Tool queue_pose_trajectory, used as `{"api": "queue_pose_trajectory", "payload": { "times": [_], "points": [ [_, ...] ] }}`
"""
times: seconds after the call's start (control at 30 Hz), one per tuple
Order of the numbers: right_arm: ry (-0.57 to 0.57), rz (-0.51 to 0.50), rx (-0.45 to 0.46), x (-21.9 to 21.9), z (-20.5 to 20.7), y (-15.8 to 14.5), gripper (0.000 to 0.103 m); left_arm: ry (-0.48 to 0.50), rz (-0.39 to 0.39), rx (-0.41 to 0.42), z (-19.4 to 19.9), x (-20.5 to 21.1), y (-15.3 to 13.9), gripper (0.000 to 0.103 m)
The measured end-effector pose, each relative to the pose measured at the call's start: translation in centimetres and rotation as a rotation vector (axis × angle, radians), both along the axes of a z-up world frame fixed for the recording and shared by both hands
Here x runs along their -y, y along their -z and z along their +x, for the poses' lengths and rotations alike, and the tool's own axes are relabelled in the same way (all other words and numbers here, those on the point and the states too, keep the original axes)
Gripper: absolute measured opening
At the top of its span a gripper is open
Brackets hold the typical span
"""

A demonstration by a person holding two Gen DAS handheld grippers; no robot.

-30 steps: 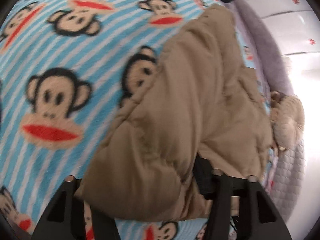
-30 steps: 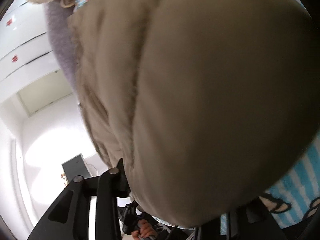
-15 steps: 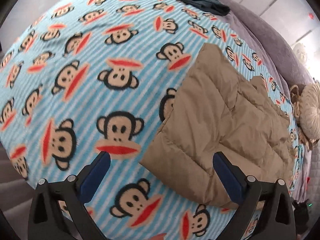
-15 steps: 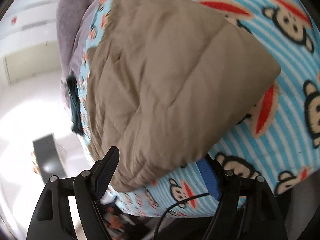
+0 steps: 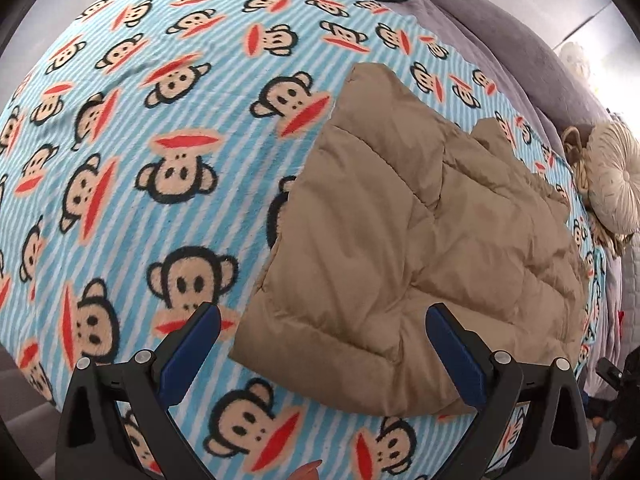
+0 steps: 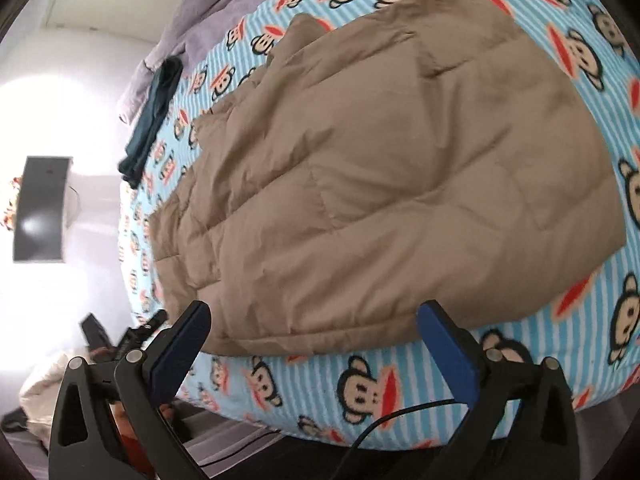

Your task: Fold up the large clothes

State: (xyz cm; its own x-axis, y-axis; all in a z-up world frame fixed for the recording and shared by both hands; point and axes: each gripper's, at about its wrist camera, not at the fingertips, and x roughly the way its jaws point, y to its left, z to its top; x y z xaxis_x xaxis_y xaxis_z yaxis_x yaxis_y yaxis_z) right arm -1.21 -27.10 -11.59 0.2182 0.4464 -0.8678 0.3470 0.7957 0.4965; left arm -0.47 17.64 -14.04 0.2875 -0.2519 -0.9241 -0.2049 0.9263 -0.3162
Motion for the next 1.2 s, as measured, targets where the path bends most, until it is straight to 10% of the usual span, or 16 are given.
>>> {"api": "queue_pose_trajectory", "payload": {
  "times": [0.3, 0.6, 0.63, 0.77, 0.9, 0.93, 1.0, 1.2],
  "points": [
    [-0.178, -0.265, -0.022, -5.1, 1.9, 0.2, 0.103, 0.115, 0.060, 0.035, 3.7, -1.7, 0.5, 0.103],
    [-0.157, -0.300, 0.006, -6.1, 4.3, 0.4, 0.101, 0.328, -0.363, -0.120, 10.7, -3.7, 7.5, 0.102],
    [-0.157, -0.304, 0.015, -6.3, 4.6, 0.6, 0.098, 0.338, -0.382, -0.128, 11.1, -3.5, 8.0, 0.102],
    [-0.166, -0.342, 0.035, -7.3, 5.8, 1.3, 0.032, 0.409, -0.371, -0.152, 12.1, -2.0, 9.5, 0.102],
    [-0.194, -0.406, 0.082, -8.4, 7.0, 2.3, 0.029, 0.460, -0.361, -0.147, 12.0, -1.3, 9.6, 0.101],
    [-0.205, -0.430, 0.095, -8.7, 7.4, 2.7, 0.029, 0.461, -0.366, -0.146, 12.0, -1.3, 9.6, 0.096],
    [-0.220, -0.460, 0.104, -9.3, 8.0, 3.6, 0.029, 0.466, -0.491, -0.169, 11.8, -0.9, 9.3, 0.034],
    [-0.205, -0.430, 0.087, -9.0, 9.9, 5.9, 0.029, 0.516, -0.488, -0.115, 9.5, 3.4, 3.7, 0.022]
  ]
}}
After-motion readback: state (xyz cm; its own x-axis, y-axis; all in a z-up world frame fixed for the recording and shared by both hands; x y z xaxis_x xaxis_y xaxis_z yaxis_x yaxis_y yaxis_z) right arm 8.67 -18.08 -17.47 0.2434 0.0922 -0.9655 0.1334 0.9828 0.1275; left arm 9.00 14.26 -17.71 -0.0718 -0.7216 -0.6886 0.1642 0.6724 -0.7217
